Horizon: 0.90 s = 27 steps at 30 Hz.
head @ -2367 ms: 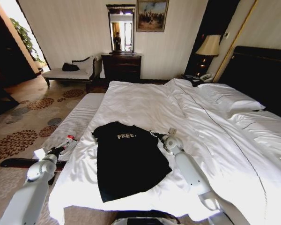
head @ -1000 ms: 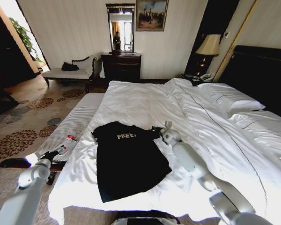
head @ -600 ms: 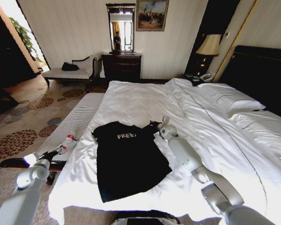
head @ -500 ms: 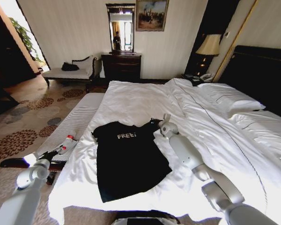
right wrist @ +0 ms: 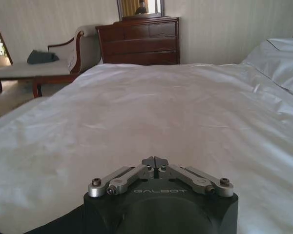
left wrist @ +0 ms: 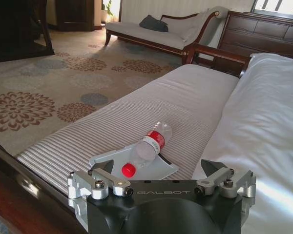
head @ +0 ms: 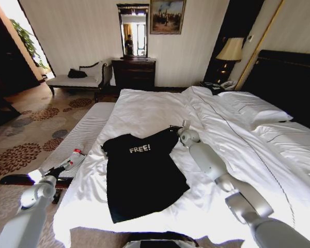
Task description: Fold the clothes on the bed.
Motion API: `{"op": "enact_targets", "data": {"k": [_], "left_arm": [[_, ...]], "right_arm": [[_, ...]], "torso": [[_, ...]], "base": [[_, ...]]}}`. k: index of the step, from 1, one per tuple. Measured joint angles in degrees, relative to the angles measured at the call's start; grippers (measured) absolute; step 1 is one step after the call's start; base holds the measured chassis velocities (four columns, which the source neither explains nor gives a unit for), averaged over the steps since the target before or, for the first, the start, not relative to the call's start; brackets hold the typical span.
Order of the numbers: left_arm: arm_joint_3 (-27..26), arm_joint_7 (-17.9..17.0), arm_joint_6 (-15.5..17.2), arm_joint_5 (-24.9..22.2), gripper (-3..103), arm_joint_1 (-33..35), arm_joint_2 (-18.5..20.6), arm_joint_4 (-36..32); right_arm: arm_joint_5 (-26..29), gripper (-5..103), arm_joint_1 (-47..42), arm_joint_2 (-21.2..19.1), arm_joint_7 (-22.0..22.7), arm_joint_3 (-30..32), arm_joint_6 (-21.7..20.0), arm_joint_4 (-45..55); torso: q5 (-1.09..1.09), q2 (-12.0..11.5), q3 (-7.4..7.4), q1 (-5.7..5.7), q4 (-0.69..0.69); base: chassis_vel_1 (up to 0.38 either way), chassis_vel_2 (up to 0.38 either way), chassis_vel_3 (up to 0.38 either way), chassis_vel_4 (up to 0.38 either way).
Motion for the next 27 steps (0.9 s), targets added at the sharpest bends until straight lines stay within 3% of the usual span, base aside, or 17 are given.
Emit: {"op": "enact_targets", "data": {"k": [7, 11, 20, 27], "left_arm": [[-0.3, 0.2, -0.3, 0.0, 100, 0.3, 0.0, 0.0], [-0.7, 0.4, -0.8, -0.1, 100, 0.7, 0.3, 0.6], [0.1, 0.7, -1.2, 0.0, 100, -0.6, -0.1, 2.0], [0.9, 0.7, -1.2, 0.6, 100, -1.4, -0.3, 2.8]], "right_arm": [[-4.7, 0, 0.8, 2.3, -0.8, -0.7, 1.1, -5.1], [-5.8, 0, -1.0, 1.4, 1.8, 0.2, -1.9, -4.0], [-1.0, 0, -11.6, -7.1, 8.7, 1.9, -11.5, 9.3], [1.3, -3, -16.4, -9.6, 9.8, 1.1, -12.2, 16.4]], "torso": [[0.01, 0.0, 0.00, 0.00, 0.01], [0.01, 0.0, 0.00, 0.00, 0.00], [0.02, 0.0, -0.01, -0.01, -0.04], [0.02, 0.0, -0.01, -0.01, 0.00]], "base": [[0.000, 0.000, 0.000, 0.000], [0.000, 0.000, 0.000, 0.000], [0.000, 0.000, 0.000, 0.000], [0.000, 0.000, 0.000, 0.000]]}}
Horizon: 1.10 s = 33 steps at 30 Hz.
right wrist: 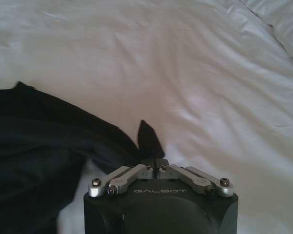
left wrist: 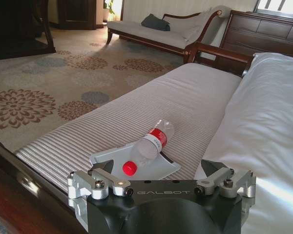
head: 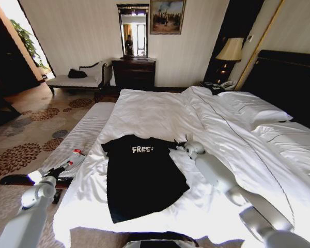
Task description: Fold the clothes on the bed.
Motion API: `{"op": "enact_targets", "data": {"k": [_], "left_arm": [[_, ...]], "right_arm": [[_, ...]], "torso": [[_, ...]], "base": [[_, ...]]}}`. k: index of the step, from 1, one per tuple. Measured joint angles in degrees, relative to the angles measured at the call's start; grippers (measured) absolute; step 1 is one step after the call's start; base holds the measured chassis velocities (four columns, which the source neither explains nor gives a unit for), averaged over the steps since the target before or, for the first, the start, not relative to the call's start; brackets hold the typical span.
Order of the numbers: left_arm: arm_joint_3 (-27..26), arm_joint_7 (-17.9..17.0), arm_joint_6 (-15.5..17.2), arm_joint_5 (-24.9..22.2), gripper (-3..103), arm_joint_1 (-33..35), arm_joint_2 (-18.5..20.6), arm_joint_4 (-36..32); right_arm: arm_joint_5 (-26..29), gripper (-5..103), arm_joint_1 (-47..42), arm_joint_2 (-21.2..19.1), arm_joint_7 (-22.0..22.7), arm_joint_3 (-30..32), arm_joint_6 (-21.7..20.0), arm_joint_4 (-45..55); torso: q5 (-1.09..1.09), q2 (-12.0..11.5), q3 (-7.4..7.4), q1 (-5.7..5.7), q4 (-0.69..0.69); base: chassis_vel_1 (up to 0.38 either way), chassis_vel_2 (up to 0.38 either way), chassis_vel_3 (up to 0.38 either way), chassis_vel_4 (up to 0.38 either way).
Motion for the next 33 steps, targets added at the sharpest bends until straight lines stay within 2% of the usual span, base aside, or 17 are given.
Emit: {"op": "enact_targets", "data": {"k": [3, 4, 6, 8, 11, 13, 14, 16, 18, 19, 21, 22, 24, 27, 29, 31, 33], "left_arm": [[0.1, 0.0, 0.0, 0.1, 100, -0.2, -0.1, 0.2], [0.1, 0.0, 0.0, 0.1, 100, -0.2, -0.1, 0.2], [0.1, 0.0, 0.0, 0.2, 100, -0.2, -0.1, 0.4], [0.0, 0.0, -0.1, 0.2, 100, -0.2, -0.1, 0.5], [-0.2, 0.0, -0.1, 0.3, 100, -0.1, 0.2, 0.8], [-0.3, 0.0, -0.1, 0.4, 100, -0.1, 0.2, 0.9], [-0.3, 0.0, -0.1, 0.4, 100, -0.1, 0.2, 0.9], [-0.3, -0.1, -0.1, 0.4, 100, -0.3, 0.0, 0.8], [-0.3, -0.1, -0.1, 0.5, 100, -0.3, 0.0, 0.7], [-0.2, -0.2, -0.1, 0.6, 100, -0.3, -0.1, 0.5], [-0.2, -0.2, 0.0, 0.7, 100, -0.2, -0.3, 0.2], [-0.2, -0.2, 0.0, 0.8, 100, -0.1, -0.4, 0.0], [-0.2, -0.3, 0.0, 0.8, 100, 0.0, -0.5, -0.1], [-0.4, -0.3, 0.0, 0.9, 100, 0.4, -0.6, -0.3], [-0.5, -0.2, 0.0, 0.9, 100, 0.5, -0.6, -0.3], [-0.6, -0.2, -0.1, 0.9, 100, 0.7, -0.5, -0.1], [-0.7, -0.2, -0.1, 0.9, 100, 0.7, -0.5, -0.1]], "right_arm": [[-0.6, 13, -0.2, 0.4, -0.8, 0.0, 1.2, 1.1], [-0.6, 13, -0.2, 0.4, -0.8, 0.0, 1.2, 1.1], [-2.9, 24, 1.4, 2.4, -1.7, 1.7, 2.7, 0.6], [-3.4, 24, 2.5, 3.3, -2.1, 2.3, 3.2, 0.0], [-3.8, 40, 7.4, 5.9, -3.1, 2.5, 3.7, -3.0], [-2.3, 50, 12.1, 7.7, -4.0, 0.2, 3.5, -6.2], [-2.3, 50, 12.1, 7.7, -4.0, 0.2, 3.5, -6.2], [0.4, 62, 15.9, 10.2, -6.1, -2.7, 0.1, -9.7], [1.0, 62, 16.5, 10.8, -6.7, -3.2, -1.4, -10.4], [2.5, 67, 17.6, 11.9, -8.6, -4.2, -5.0, -11.8], [3.8, 79, 18.5, 13.2, -11.0, -5.4, -7.2, -13.5], [2.0, 84, 19.0, 14.2, -12.1, -6.1, -7.4, -15.4], [1.2, 84, 19.3, 14.8, -12.4, -6.3, -7.4, -16.5], [-1.2, 98, 20.0, 16.4, -13.1, -6.5, -7.7, -20.4], [-2.5, 99, 20.0, 16.6, -13.4, -6.7, -7.7, -21.0], [-6.7, 100, 19.5, 16.6, -14.3, -6.9, -7.7, -21.8], [-7.7, 100, 19.2, 16.6, -14.4, -6.9, -7.7, -22.0]], "torso": [[-0.02, 0.0, 0.00, 0.00, 0.00], [-0.02, 0.0, 0.00, 0.00, 0.00], [0.00, 0.0, 0.00, 0.00, -0.02], [-0.01, 0.0, 0.00, 0.00, -0.01], [-0.02, 0.0, 0.01, 0.00, 0.00], [-0.04, 0.0, 0.00, 0.00, 0.00], [-0.04, 0.0, 0.00, 0.00, 0.00], [-0.01, 0.0, 0.01, 0.01, 0.02], [-0.02, 0.0, 0.01, 0.01, 0.02], [-0.02, 0.0, 0.01, 0.01, 0.01], [-0.02, 0.0, 0.01, 0.01, -0.02], [-0.02, 0.0, 0.01, 0.01, -0.02], [-0.02, 0.0, 0.01, 0.01, -0.02], [-0.02, 0.0, 0.01, 0.01, -0.01], [-0.01, 0.0, 0.01, 0.02, -0.01], [-0.01, 0.0, 0.01, 0.01, -0.02], [-0.01, 0.0, 0.01, 0.01, -0.02]], "base": [[0.000, 0.000, 0.000, 0.000], [0.000, 0.000, 0.000, 0.000], [0.000, 0.000, 0.000, 0.000], [0.000, 0.000, 0.000, 0.000], [0.000, 0.000, 0.000, 0.000], [0.000, 0.000, 0.000, 0.000], [0.000, 0.000, 0.000, 0.000], [0.000, 0.000, 0.000, 0.000], [0.000, 0.000, 0.000, 0.000], [0.000, 0.000, 0.000, 0.000], [0.000, 0.000, 0.000, 0.000], [0.000, 0.000, 0.000, 0.000], [0.000, 0.000, 0.000, 0.000], [0.000, 0.000, 0.000, 0.000], [0.000, 0.000, 0.000, 0.000], [0.000, 0.000, 0.000, 0.000], [0.000, 0.000, 0.000, 0.000]]}}
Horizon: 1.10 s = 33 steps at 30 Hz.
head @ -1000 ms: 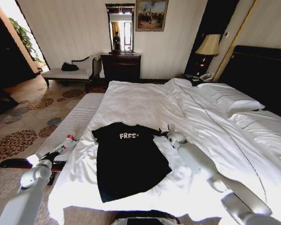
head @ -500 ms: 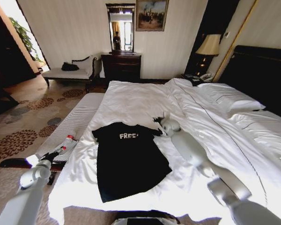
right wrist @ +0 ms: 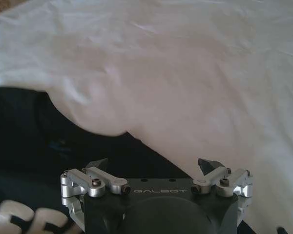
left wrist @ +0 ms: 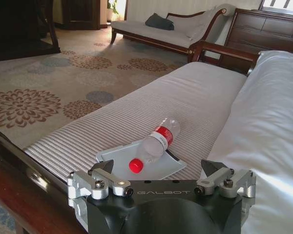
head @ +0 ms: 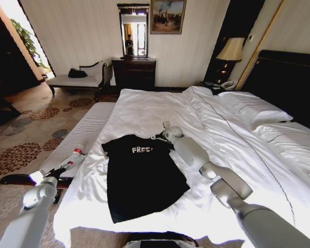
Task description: Fold the clothes on the bed.
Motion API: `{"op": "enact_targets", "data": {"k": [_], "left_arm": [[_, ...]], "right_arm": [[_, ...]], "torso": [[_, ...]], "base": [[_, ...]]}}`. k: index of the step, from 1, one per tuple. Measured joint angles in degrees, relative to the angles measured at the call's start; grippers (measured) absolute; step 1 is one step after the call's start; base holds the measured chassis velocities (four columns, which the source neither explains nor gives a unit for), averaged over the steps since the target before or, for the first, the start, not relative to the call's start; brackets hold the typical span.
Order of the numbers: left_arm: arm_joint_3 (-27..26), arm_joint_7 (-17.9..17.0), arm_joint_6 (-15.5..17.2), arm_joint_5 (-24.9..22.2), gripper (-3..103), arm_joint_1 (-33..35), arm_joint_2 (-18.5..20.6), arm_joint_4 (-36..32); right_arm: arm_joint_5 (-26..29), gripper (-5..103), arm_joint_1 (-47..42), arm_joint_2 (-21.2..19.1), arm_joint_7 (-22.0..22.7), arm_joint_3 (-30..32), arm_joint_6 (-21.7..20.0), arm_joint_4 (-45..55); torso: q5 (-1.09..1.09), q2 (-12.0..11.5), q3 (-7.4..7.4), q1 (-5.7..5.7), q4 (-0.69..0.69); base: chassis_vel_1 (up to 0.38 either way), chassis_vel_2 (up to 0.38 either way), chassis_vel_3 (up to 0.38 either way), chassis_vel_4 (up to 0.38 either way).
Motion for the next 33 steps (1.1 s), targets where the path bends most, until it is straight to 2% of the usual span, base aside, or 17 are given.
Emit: {"op": "enact_targets", "data": {"k": [6, 11, 12, 13, 16, 18, 21, 22, 25, 26, 27, 30, 31, 33], "left_arm": [[0.0, 0.0, -0.1, 0.1, 100, 0.3, 0.0, -0.1], [0.0, 0.0, -0.1, 0.1, 100, 0.6, 0.0, -0.4], [0.0, 0.0, -0.1, 0.2, 100, 0.7, 0.0, -0.4], [0.0, 0.0, -0.1, 0.2, 100, 0.8, 0.1, -0.4], [-0.1, 0.0, -0.2, 0.2, 100, 0.9, 0.1, -0.4], [-0.1, 0.0, -0.2, 0.2, 100, 0.9, 0.1, -0.4], [-0.1, 0.0, -0.3, 0.4, 100, 1.0, 0.0, -0.4], [-0.1, 0.0, -0.3, 0.4, 100, 1.0, 0.0, -0.4], [-0.2, 0.0, -0.4, 0.5, 100, 1.1, -0.1, -0.4], [-0.2, 0.0, -0.4, 0.5, 100, 1.1, -0.2, -0.4], [-0.3, 0.0, -0.4, 0.5, 100, 1.1, -0.2, -0.4], [-0.3, 0.0, -0.4, 0.6, 100, 1.2, -0.2, -0.5], [-0.4, -0.1, -0.4, 0.6, 100, 1.2, -0.2, -0.6], [-0.4, -0.1, -0.4, 0.6, 100, 1.3, -0.2, -0.6]], "right_arm": [[-4.2, 100, -1.7, 0.2, 0.0, 0.1, 1.1, -0.9], [-2.7, 102, -2.4, 0.7, 0.4, 1.1, 1.0, -1.4], [-2.0, 98, -2.5, 0.8, 0.4, 1.3, 0.9, -1.4], [-1.7, 98, -2.6, 0.8, 0.4, 1.4, 0.8, -1.5], [-1.4, 84, -2.8, 0.8, 0.4, 1.5, 0.8, -1.7], [-1.4, 84, -2.9, 0.8, 0.4, 1.5, 0.8, -1.8], [-1.6, 68, -3.1, 0.8, 0.2, 1.5, 0.9, -2.0], [-1.6, 68, -3.1, 0.8, 0.2, 1.5, 0.9, -2.0], [-1.9, 52, -3.2, 0.8, 0.0, 1.5, 1.2, -2.1], [-2.1, 52, -3.2, 0.8, -0.1, 1.6, 1.4, -2.2], [-2.4, 46, -3.2, 0.9, -0.2, 1.6, 1.7, -2.3], [-3.0, 41, -3.2, 0.9, -0.5, 1.6, 2.2, -2.4], [-3.4, 30, -3.1, 1.0, -0.7, 1.6, 2.7, -2.6], [-3.4, 30, -3.1, 1.0, -0.8, 1.6, 2.9, -2.6]], "torso": [[0.00, 0.0, 0.00, 0.00, 0.02], [0.00, 0.0, 0.00, 0.00, 0.01], [0.00, 0.0, 0.00, 0.00, 0.02], [0.00, 0.0, 0.00, 0.00, 0.02], [0.00, 0.0, 0.00, 0.00, 0.02], [0.00, 0.0, 0.00, 0.00, 0.02], [0.00, 0.0, 0.00, 0.00, 0.01], [0.00, 0.0, 0.00, 0.00, 0.01], [0.00, 0.0, 0.00, 0.00, 0.02], [0.00, 0.0, 0.00, 0.00, 0.02], [0.00, 0.0, 0.00, 0.00, 0.02], [0.00, 0.0, 0.00, 0.00, 0.02], [0.00, 0.0, 0.00, -0.01, 0.01], [0.00, 0.0, 0.00, 0.00, 0.02]], "base": [[0.000, 0.000, 0.000, 0.000], [0.000, 0.000, 0.000, 0.000], [0.000, 0.000, 0.000, 0.000], [0.000, 0.000, 0.000, 0.000], [0.000, 0.000, 0.000, 0.000], [0.000, 0.000, 0.000, 0.000], [0.000, 0.000, 0.000, 0.000], [0.000, 0.000, 0.000, 0.000], [0.000, 0.000, 0.000, 0.000], [0.000, 0.000, 0.000, 0.000], [0.000, 0.000, 0.000, 0.000], [0.000, 0.000, 0.000, 0.000], [0.000, 0.000, 0.000, 0.000], [0.000, 0.000, 0.000, 0.000]]}}
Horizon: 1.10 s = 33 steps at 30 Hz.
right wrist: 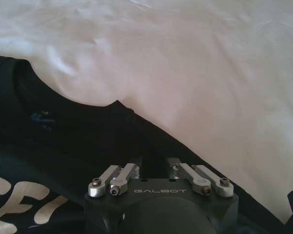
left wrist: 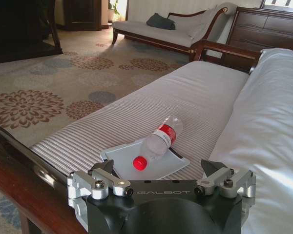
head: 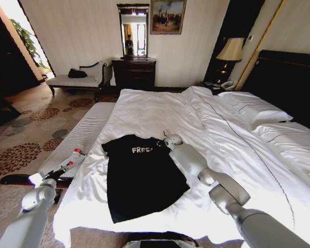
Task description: Fold the clothes on the bed.
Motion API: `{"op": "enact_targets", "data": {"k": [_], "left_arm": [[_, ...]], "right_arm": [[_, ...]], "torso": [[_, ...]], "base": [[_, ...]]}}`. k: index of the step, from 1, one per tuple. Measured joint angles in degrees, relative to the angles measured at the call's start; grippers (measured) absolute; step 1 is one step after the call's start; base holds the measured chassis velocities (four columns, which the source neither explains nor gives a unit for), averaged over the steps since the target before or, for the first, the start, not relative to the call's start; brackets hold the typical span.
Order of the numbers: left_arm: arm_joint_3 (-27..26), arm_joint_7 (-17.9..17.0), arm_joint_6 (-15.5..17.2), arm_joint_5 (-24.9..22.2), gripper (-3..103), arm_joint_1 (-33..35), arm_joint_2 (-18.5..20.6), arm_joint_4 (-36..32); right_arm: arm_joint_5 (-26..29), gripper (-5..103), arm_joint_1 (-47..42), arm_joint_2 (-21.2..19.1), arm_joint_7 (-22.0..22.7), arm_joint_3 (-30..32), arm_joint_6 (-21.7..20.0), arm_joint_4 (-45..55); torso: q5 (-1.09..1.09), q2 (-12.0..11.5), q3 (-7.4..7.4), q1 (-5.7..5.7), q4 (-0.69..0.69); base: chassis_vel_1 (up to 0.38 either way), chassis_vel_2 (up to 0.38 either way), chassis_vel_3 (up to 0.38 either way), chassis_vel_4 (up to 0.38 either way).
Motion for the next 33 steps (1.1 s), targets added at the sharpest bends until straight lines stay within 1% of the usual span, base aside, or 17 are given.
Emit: {"op": "enact_targets", "data": {"k": [4, 6, 7, 8, 15, 16, 17, 18, 19, 21, 24, 25, 28, 29, 30, 32, 33], "left_arm": [[-0.3, 0.0, 0.0, 0.0, 100, 0.5, 0.0, -0.3], [-0.3, -0.1, 0.0, 0.0, 100, 0.6, 0.0, -0.4], [-0.4, -0.1, 0.0, 0.0, 100, 0.7, 0.0, -0.4], [-0.5, -0.1, 0.0, 0.0, 100, 0.8, 0.0, -0.5], [-0.5, -0.1, 0.0, 0.3, 100, 1.3, -0.4, -0.7], [-0.5, -0.1, 0.0, 0.4, 100, 1.3, -0.5, -0.8], [-0.5, -0.1, 0.0, 0.4, 100, 1.3, -0.5, -0.8], [-0.5, -0.1, 0.0, 0.4, 100, 1.3, -0.5, -0.8], [-0.5, -0.1, 0.0, 0.5, 100, 1.4, -0.6, -0.9], [-0.5, -0.1, 0.0, 0.6, 100, 1.4, -0.6, -0.9], [-0.4, -0.1, 0.0, 0.6, 100, 1.3, -0.6, -0.9], [-0.4, -0.1, 0.0, 0.6, 100, 1.3, -0.6, -0.9], [-0.4, -0.1, 0.1, 0.7, 100, 1.4, -0.6, -0.9], [-0.4, -0.1, 0.1, 0.7, 100, 1.4, -0.6, -0.9], [-0.4, -0.2, 0.1, 0.7, 100, 1.5, -0.6, -1.0], [-0.4, -0.2, 0.1, 0.7, 100, 1.5, -0.5, -1.0], [-0.4, -0.2, 0.1, 0.7, 100, 1.6, -0.5, -1.1]], "right_arm": [[-0.8, 8, 0.1, 0.1, -0.2, 0.2, 1.7, -0.5], [-0.9, 8, 0.1, 0.1, -0.3, 0.3, 1.8, -0.6], [-1.0, 3, 0.1, 0.2, -0.3, 0.3, 2.0, -0.6], [-1.3, 1, 0.1, 0.2, -0.3, 0.5, 2.2, -0.6], [-1.2, -3, 0.0, 0.4, 0.7, 1.3, 3.3, -0.7], [-1.1, 2, 0.0, 0.5, 0.9, 1.5, 3.5, -0.9], [-1.1, 2, 0.0, 0.5, 0.9, 1.5, 3.5, -0.9], [-1.1, 8, 0.0, 0.5, 1.0, 1.5, 3.8, -1.0], [-1.4, 18, 0.0, 0.5, 1.2, 1.6, 4.1, -1.2], [-1.6, 18, 0.0, 0.5, 1.3, 1.6, 4.2, -1.3], [-2.8, 34, -0.3, 0.6, 1.6, 1.6, 5.0, -2.1], [-2.8, 34, -0.3, 0.6, 1.6, 1.6, 5.0, -2.1], [-3.1, 50, -0.6, 0.8, 1.7, 2.0, 5.2, -2.4], [-3.1, 50, -0.6, 0.8, 1.7, 2.1, 5.2, -2.4], [-3.1, 56, -0.7, 0.9, 1.7, 2.1, 5.1, -2.5], [-3.1, 56, -0.7, 0.9, 1.7, 2.1, 5.1, -2.5], [-3.1, 67, -0.7, 1.0, 1.6, 2.1, 5.0, -2.7]], "torso": [[0.00, 0.0, 0.00, 0.00, 0.00], [0.00, 0.0, 0.00, 0.00, 0.00], [0.00, 0.0, 0.00, 0.00, 0.00], [0.00, 0.0, 0.00, 0.00, 0.00], [0.00, 0.0, 0.00, 0.00, 0.00], [0.00, 0.0, 0.00, 0.00, 0.00], [0.00, 0.0, 0.00, 0.00, 0.00], [0.00, 0.0, 0.00, 0.00, 0.00], [0.00, 0.0, 0.00, 0.00, 0.00], [0.00, 0.0, 0.00, 0.00, 0.00], [0.00, 0.0, 0.00, 0.00, -0.01], [0.00, 0.0, 0.00, 0.00, -0.01], [0.00, 0.0, 0.00, 0.00, 0.00], [0.00, 0.0, 0.00, 0.00, 0.00], [0.00, 0.0, 0.00, 0.00, 0.00], [0.00, 0.0, 0.00, 0.00, 0.00], [0.00, 0.0, 0.00, 0.00, 0.00]], "base": [[0.000, 0.000, 0.000, 0.000], [0.000, 0.000, 0.000, 0.000], [0.000, 0.000, 0.000, 0.000], [0.000, 0.000, 0.000, 0.000], [0.000, 0.000, 0.000, 0.000], [0.000, 0.000, 0.000, 0.000], [0.000, 0.000, 0.000, 0.000], [0.000, 0.000, 0.000, 0.000], [0.000, 0.000, 0.000, 0.000], [0.000, 0.000, 0.000, 0.000], [0.000, 0.000, 0.000, 0.000], [0.000, 0.000, 0.000, 0.000], [0.000, 0.000, 0.000, 0.000], [0.000, 0.000, 0.000, 0.000], [0.000, 0.000, 0.000, 0.000], [0.000, 0.000, 0.000, 0.000], [0.000, 0.000, 0.000, 0.000]]}}
